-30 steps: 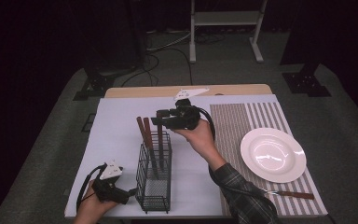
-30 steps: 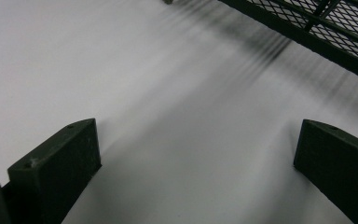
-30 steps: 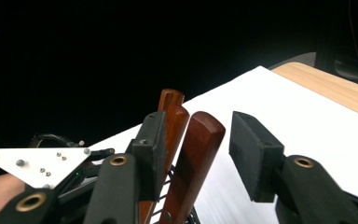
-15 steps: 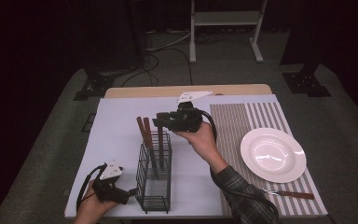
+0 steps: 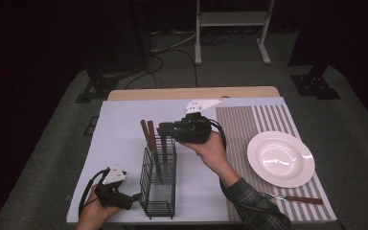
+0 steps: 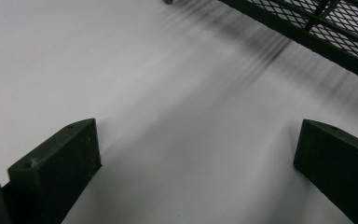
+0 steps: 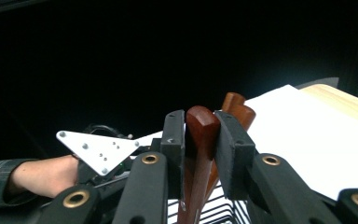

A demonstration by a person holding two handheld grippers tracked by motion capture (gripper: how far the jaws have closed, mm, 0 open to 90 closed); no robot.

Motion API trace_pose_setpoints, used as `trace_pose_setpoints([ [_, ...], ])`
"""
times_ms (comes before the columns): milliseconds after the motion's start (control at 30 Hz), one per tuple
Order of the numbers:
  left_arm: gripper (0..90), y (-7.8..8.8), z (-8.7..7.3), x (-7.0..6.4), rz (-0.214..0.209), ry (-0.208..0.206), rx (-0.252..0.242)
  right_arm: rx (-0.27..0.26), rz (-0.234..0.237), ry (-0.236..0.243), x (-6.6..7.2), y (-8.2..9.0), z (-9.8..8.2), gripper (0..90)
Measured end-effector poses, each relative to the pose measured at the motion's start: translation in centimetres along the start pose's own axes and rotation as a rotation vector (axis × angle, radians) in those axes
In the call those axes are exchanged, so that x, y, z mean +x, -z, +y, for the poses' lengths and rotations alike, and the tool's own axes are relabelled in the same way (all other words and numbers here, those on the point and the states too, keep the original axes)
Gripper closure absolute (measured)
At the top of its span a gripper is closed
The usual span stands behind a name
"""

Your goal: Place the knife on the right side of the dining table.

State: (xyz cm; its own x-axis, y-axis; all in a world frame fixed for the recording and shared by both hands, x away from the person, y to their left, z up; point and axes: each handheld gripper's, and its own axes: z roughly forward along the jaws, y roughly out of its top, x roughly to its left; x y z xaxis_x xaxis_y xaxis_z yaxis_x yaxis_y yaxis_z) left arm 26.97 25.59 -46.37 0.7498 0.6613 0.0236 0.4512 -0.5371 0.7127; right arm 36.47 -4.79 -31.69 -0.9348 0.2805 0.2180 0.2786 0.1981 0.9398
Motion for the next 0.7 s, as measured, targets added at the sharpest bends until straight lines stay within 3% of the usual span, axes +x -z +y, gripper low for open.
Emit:
trace_pose_setpoints([
  [300,0.0,0.0,0.0,0.0,0.0,0.0,0.0,-0.006,0.011,0.016,0.7,0.2,0.1,76.3],
  [700,0.0,0.0,0.0,0.0,-0.001,0.0,0.002,-0.05,-0.027,0.017,0.9,0.6,1.2,77.3],
])
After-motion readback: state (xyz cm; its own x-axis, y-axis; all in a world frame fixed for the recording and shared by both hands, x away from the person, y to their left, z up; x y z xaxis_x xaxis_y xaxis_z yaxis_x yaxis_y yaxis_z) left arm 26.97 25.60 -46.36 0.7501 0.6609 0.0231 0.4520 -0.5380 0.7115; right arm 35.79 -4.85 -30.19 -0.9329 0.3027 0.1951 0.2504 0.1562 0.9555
